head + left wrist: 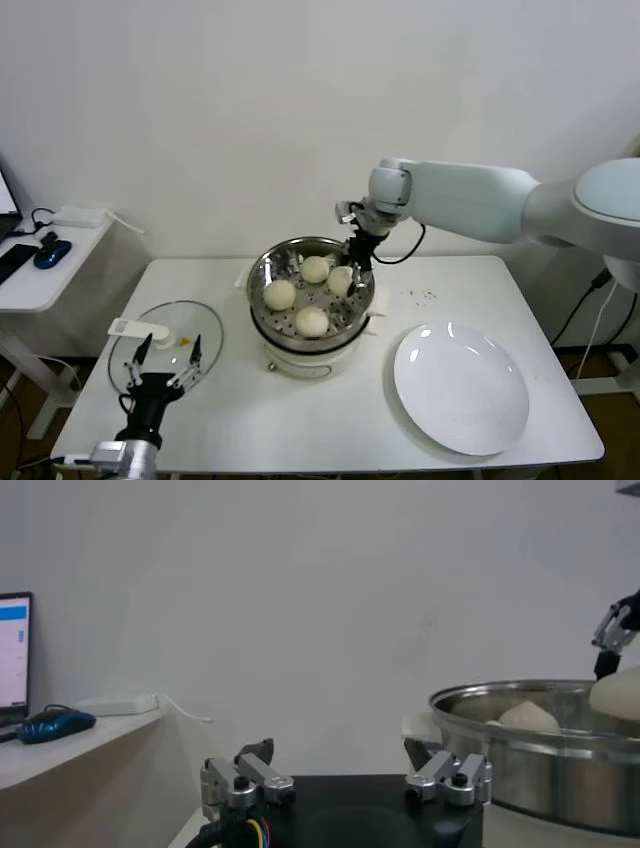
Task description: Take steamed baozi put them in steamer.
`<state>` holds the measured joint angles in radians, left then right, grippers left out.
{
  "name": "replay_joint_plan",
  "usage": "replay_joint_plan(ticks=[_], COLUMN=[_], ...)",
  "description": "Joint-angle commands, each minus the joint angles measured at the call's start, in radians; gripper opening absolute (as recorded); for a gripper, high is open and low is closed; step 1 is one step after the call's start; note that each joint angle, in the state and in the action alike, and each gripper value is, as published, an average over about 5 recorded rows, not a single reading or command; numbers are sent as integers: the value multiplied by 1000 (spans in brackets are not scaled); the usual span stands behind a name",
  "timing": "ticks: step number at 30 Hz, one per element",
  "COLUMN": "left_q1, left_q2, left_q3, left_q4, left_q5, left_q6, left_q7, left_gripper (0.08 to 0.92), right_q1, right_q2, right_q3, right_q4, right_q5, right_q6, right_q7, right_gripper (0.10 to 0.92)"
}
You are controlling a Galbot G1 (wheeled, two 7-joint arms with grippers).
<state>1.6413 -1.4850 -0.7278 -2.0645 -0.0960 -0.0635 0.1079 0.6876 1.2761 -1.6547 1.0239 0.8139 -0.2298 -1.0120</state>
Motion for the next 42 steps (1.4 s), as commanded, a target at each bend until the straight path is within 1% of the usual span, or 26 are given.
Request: replay_joint_plan(ticks=[1, 19, 22, 26, 29, 37, 42], left_q1=[-1, -3, -3, -3, -2, -2, -3], left_q2=[2, 1, 0, -1, -1, -1, 6], left_q3=[-1, 2, 3, 4, 5, 10, 7], left_q4=[3, 9, 10, 10, 10, 6, 3], left_q5=[-1, -1, -1, 1, 1, 6, 4], left_q6=[-1, -1, -1, -1, -1, 2, 5], left_q7=[-1, -1, -1, -1, -1, -1, 0], left_gripper=[823, 823, 823, 823, 823, 823, 823], right_q1=[-65, -78, -76, -76, -69, 19, 71], right_q2=[28, 29, 28, 27, 28, 31, -31], right_q3=[14, 17, 17, 21, 25, -4, 5], right_q4=[-39, -55, -54, -53, -56, -43, 24], right_q5=[-51, -78, -80, -77, -68, 13, 38], right_q6=[0, 4, 4, 3, 5, 24, 28], right_q7=[2, 3, 2, 1, -7, -39, -32], right_gripper=[687, 688, 708, 793, 818, 823, 823])
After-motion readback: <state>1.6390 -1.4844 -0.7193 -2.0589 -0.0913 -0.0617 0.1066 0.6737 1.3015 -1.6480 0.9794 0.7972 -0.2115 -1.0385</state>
